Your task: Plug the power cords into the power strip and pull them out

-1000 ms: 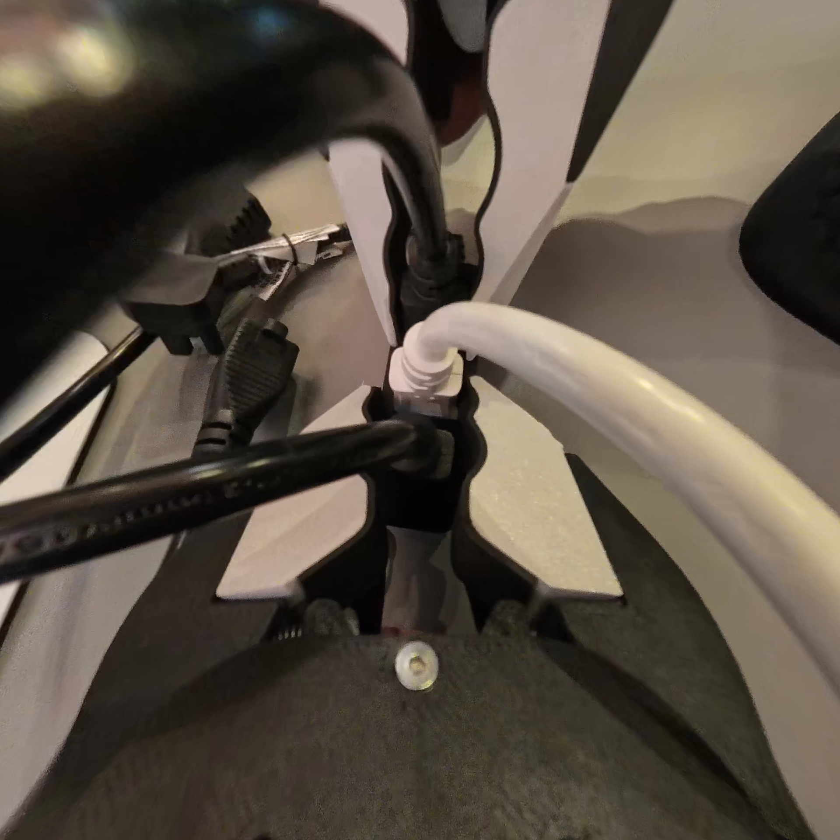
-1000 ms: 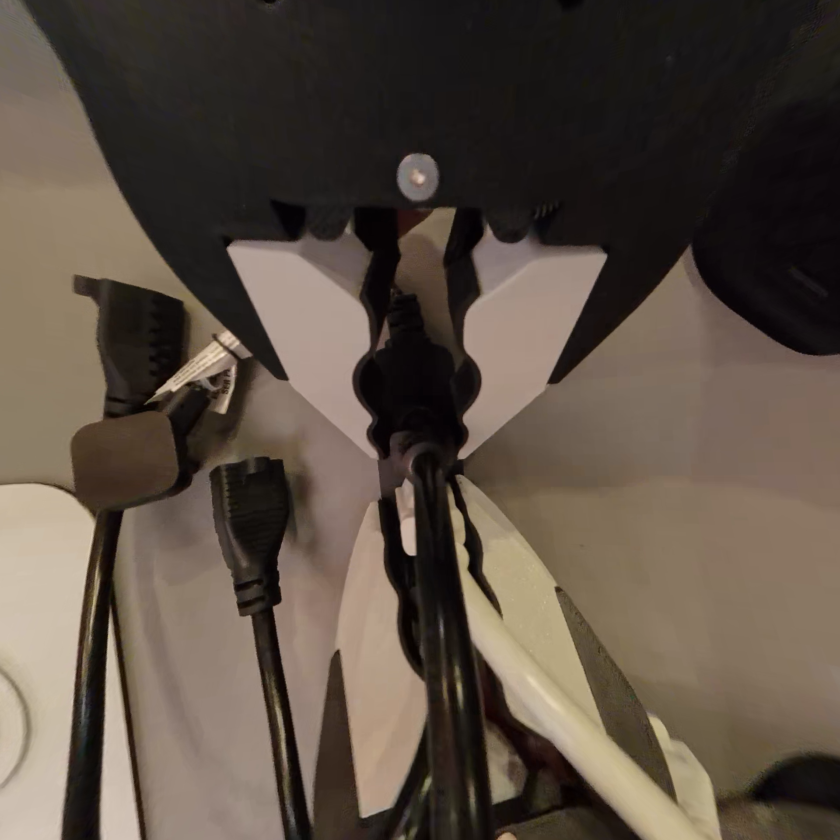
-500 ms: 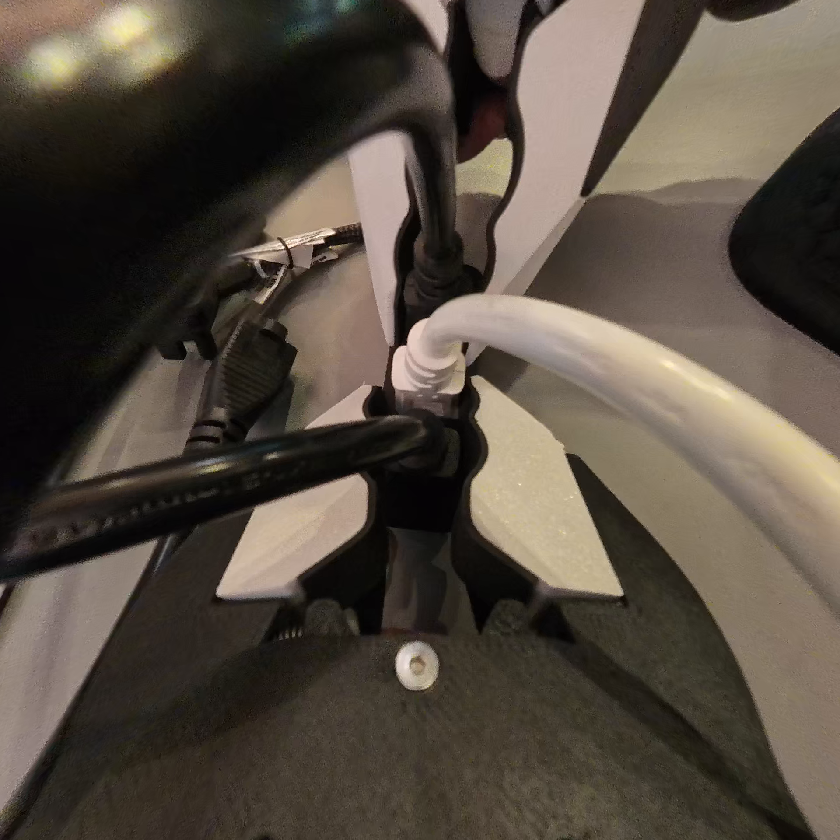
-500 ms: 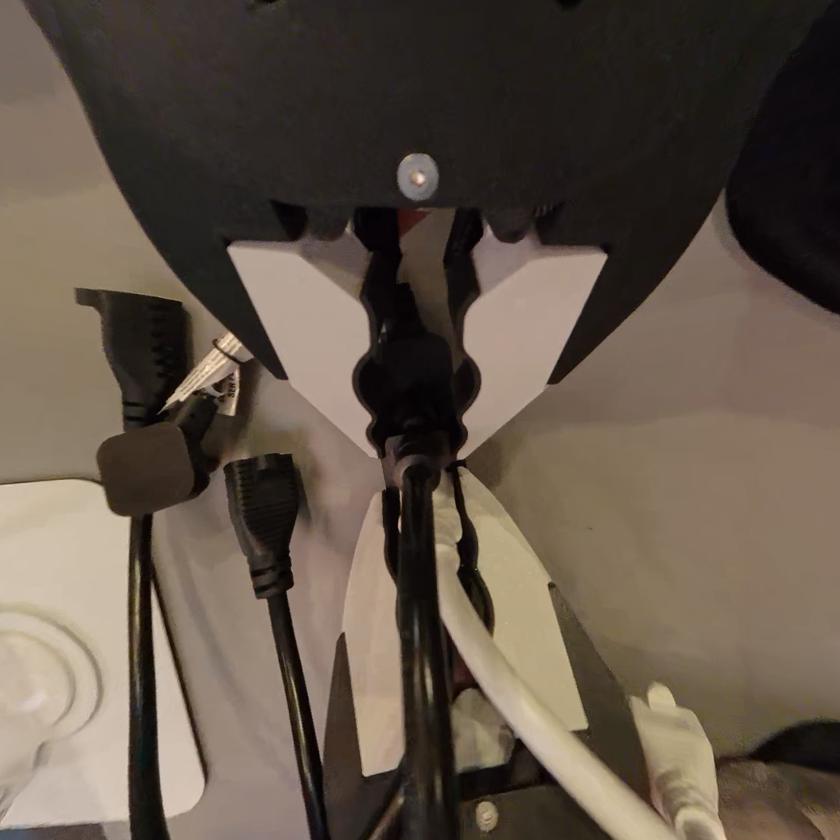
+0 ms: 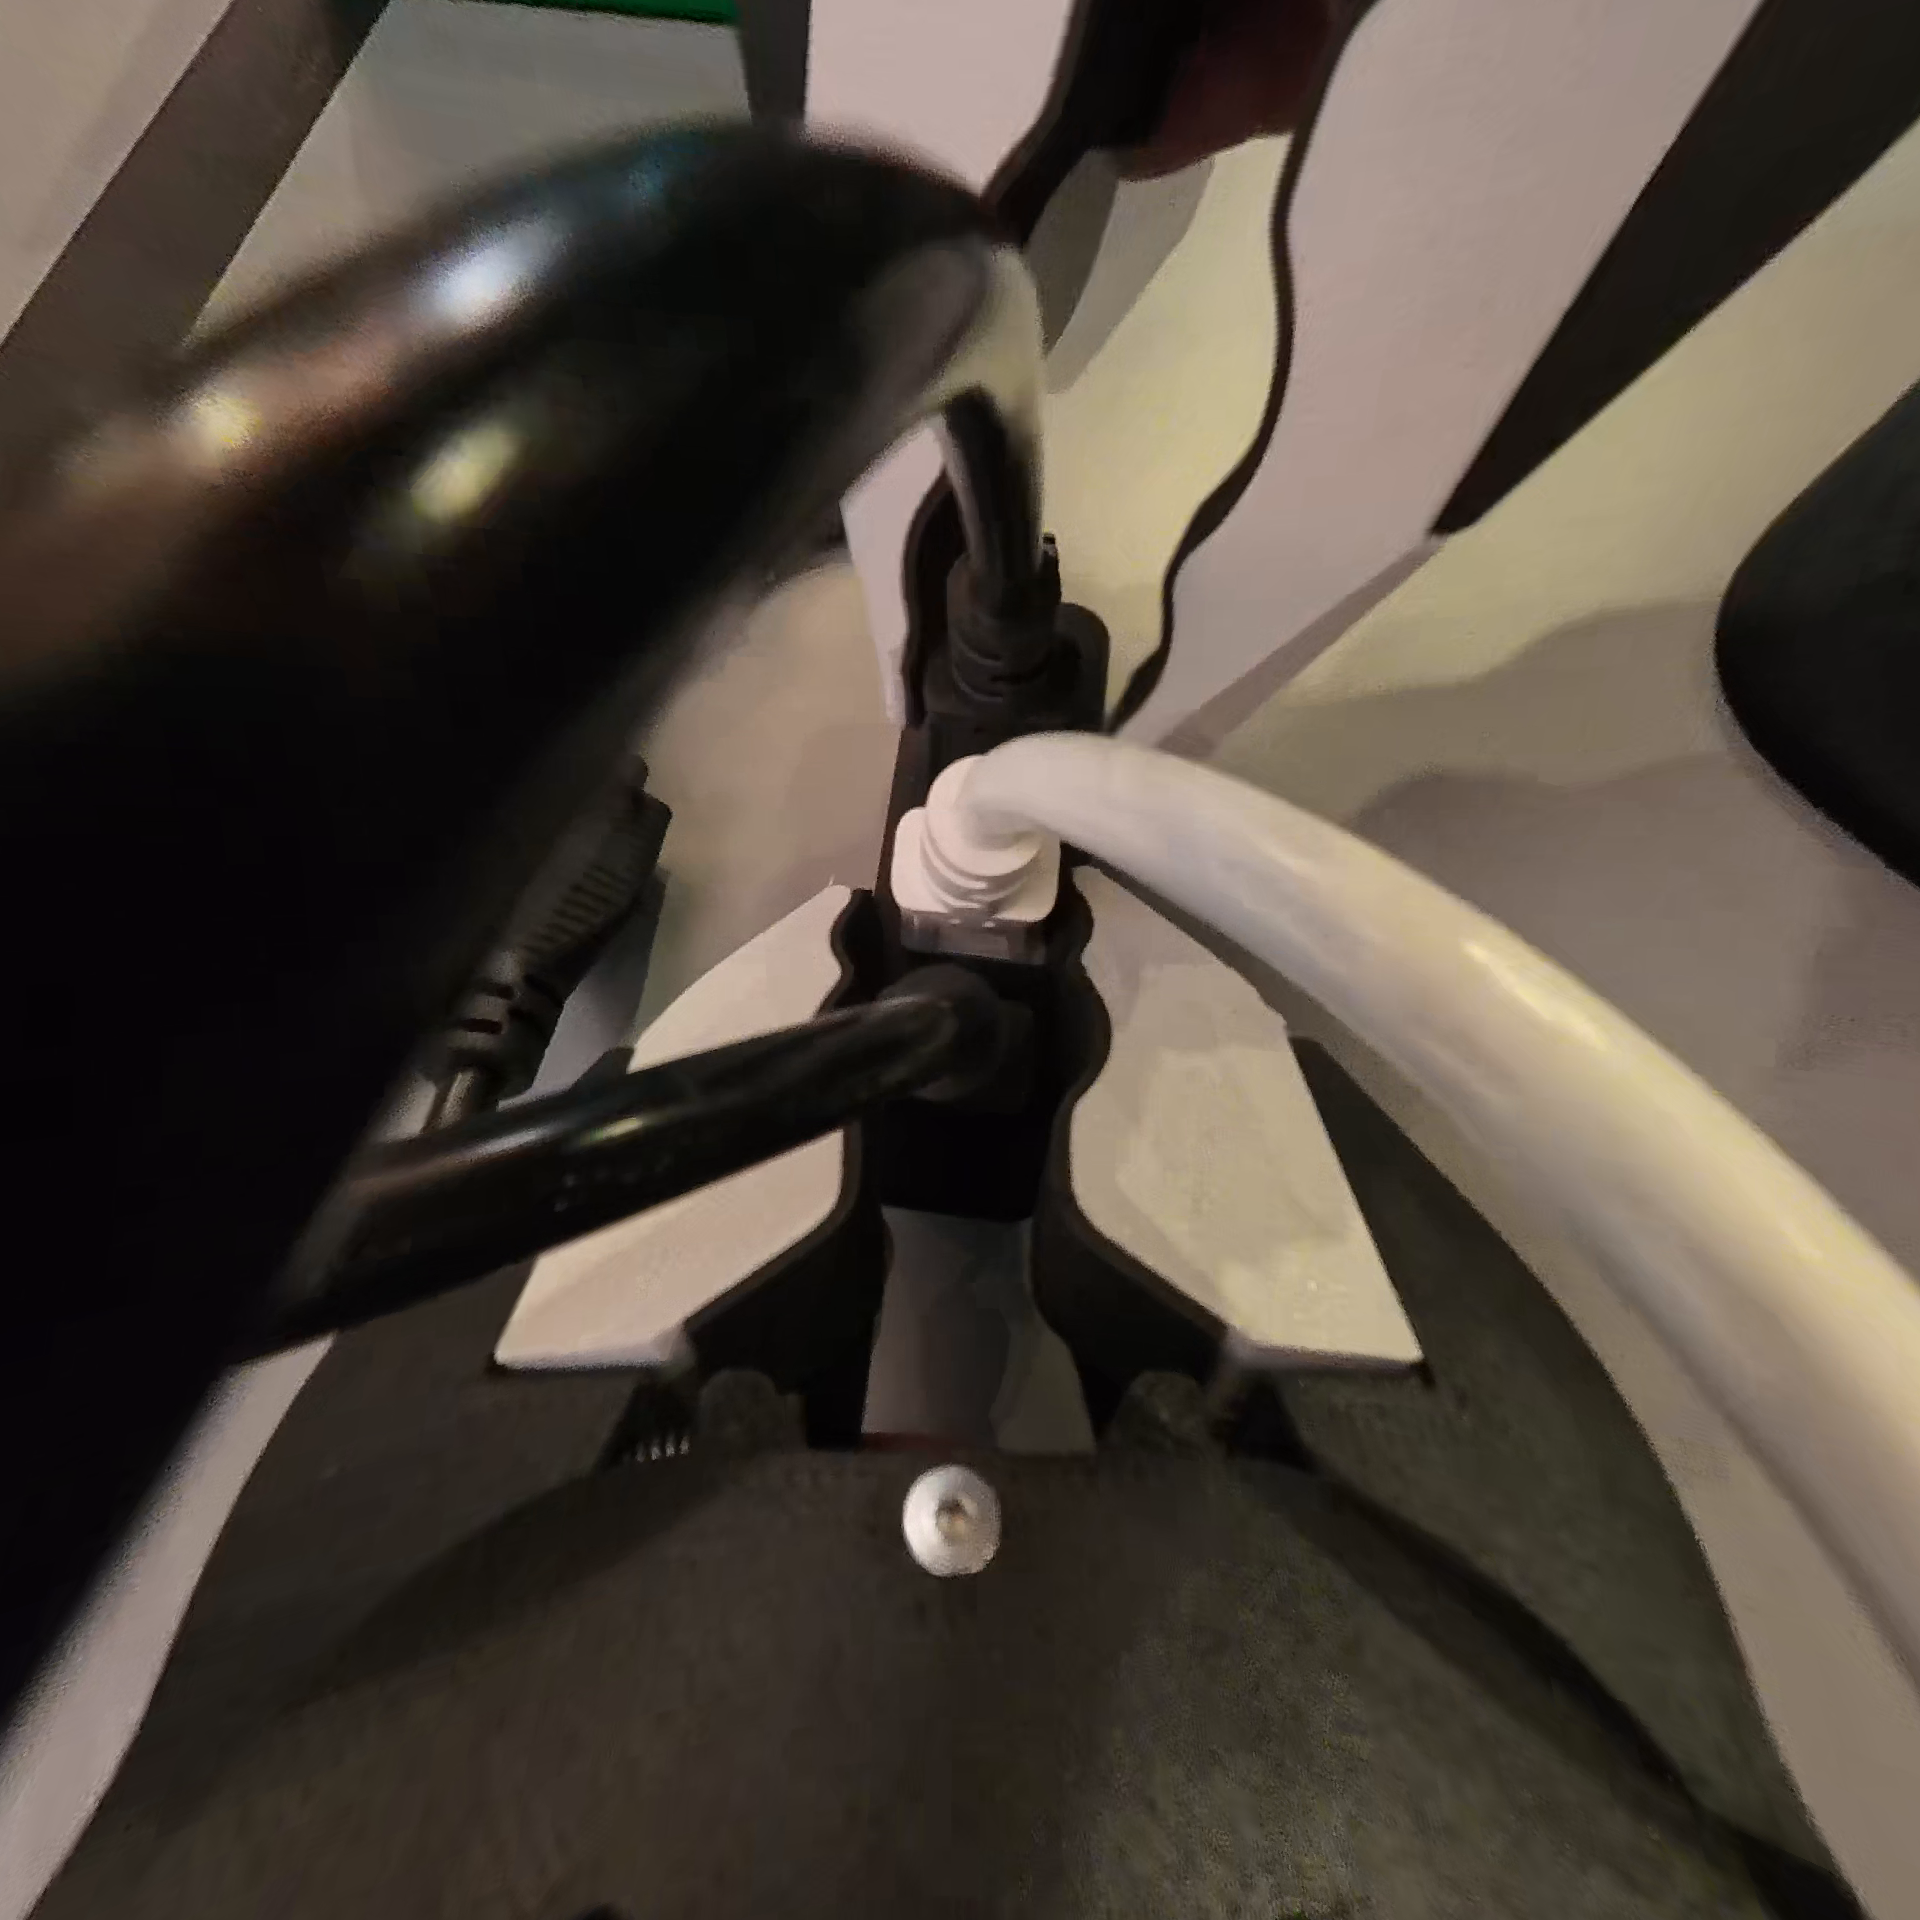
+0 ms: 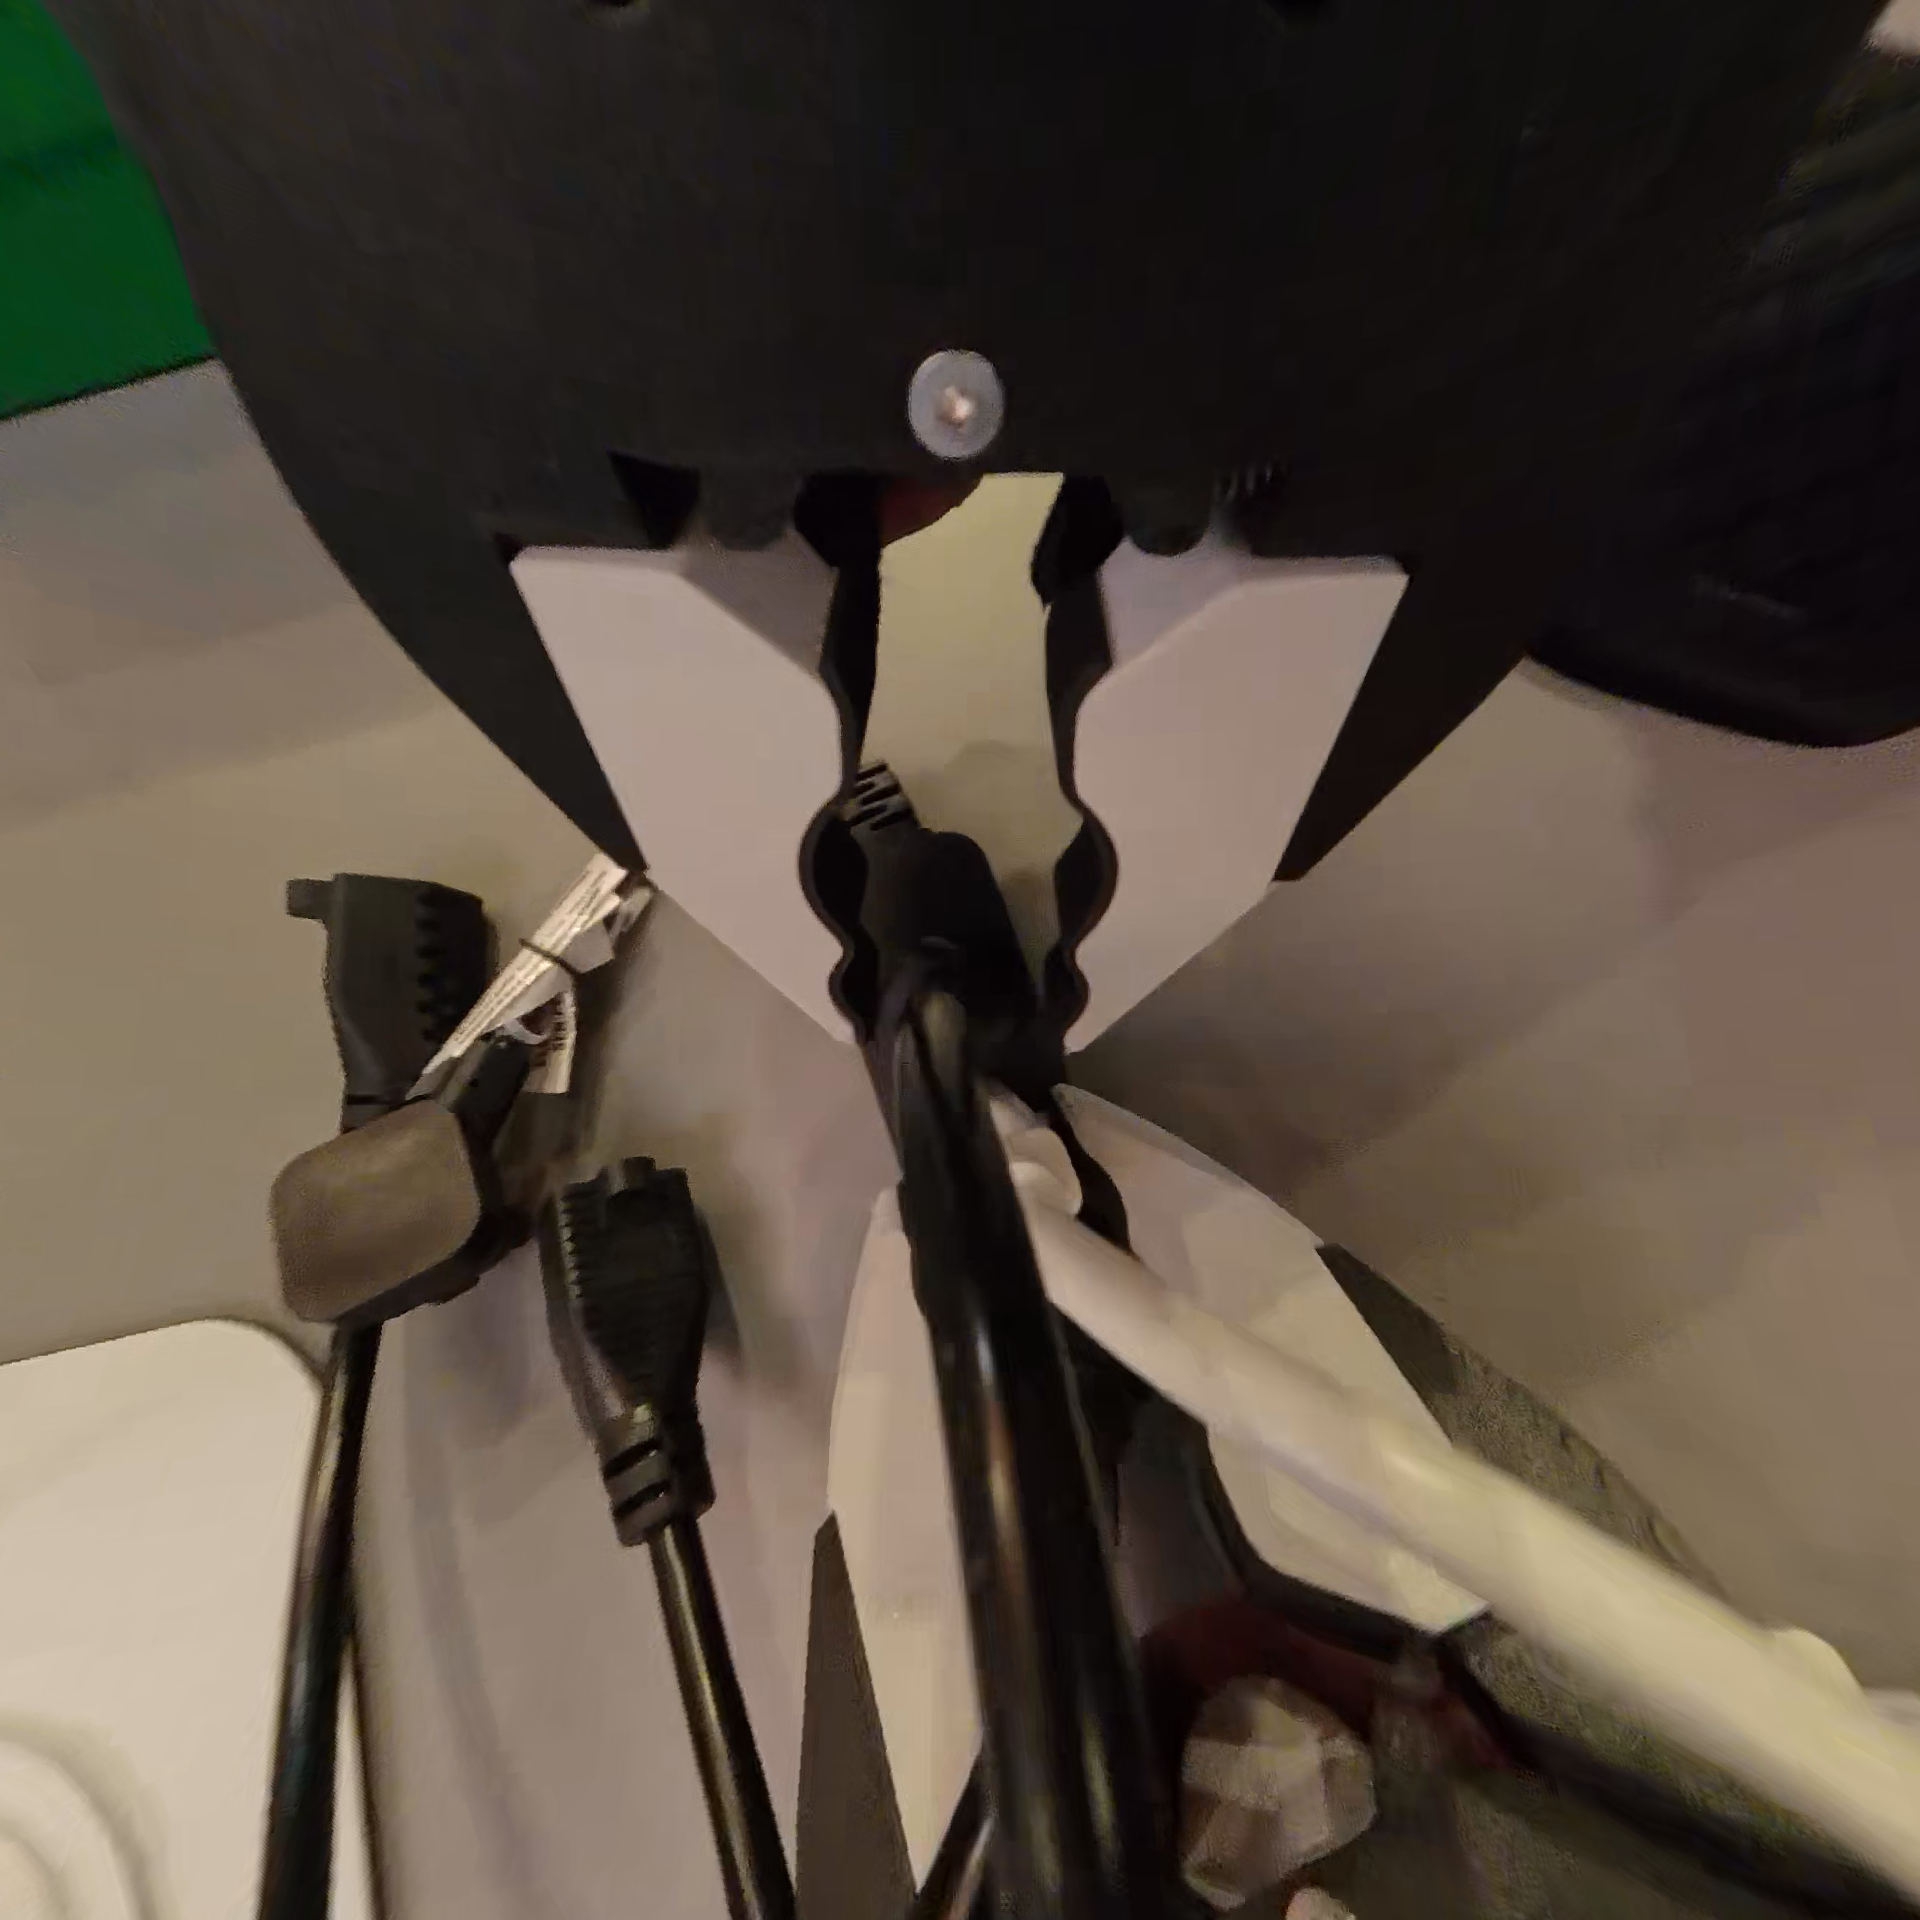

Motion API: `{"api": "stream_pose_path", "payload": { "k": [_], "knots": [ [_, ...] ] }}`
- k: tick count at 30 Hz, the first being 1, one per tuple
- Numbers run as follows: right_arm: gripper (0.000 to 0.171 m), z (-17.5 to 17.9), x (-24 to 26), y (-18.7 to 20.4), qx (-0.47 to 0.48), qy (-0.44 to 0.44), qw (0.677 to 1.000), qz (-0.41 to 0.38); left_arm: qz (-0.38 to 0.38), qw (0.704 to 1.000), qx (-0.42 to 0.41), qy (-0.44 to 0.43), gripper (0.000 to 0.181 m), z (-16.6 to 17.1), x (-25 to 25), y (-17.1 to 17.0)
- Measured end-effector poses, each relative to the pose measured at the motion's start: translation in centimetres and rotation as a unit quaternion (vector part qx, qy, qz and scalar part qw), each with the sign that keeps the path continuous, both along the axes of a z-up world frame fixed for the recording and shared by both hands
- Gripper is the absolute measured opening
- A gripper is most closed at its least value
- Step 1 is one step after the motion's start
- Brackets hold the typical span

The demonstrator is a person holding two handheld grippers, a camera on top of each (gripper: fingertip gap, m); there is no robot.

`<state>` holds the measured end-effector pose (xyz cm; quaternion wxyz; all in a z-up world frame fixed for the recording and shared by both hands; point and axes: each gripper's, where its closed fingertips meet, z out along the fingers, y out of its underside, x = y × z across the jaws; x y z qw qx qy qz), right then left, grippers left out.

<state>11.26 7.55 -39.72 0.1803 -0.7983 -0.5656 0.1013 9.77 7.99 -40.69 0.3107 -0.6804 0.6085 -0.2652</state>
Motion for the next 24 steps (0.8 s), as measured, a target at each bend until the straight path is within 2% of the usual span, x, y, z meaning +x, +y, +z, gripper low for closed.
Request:
{"api": "stream_pose_path", "payload": {
  "k": [1,4,9,11,15,24],
  "knots": [
    [0.032,-0.1,0.2,-0.1,-0.015,-0.012,1.0,-0.002,0.006,1.0,-0.001,0.001,0.031,0.0,0.1,0.0],
    [0.025,-0.8,0.9,0.0,-0.04,-0.055,0.998,-0.009,0.021,1.0,0.003,0.005,0.031,0.0,0.6,-0.2],
    [0.025,-0.8,1.3,0.1,-0.061,-0.057,0.997,0.004,0.041,0.999,0.009,0.009,0.031,0.0,1.2,-0.3],
    [0.025,-0.8,1.4,0.1,-0.075,-0.063,0.995,-0.015,0.049,0.999,0.005,0.008,0.031,0.0,1.3,-0.3],
    [0.024,-0.9,1.6,0.2,-0.064,-0.086,0.993,-0.047,0.057,0.998,0.007,0.006,0.031,0.0,1.4,-0.3],
    [0.023,-0.7,2.0,0.3,-0.026,-0.081,0.991,-0.105,0.061,0.998,0.017,0.005,0.031,0.0,1.5,-0.3]
  ]
}}
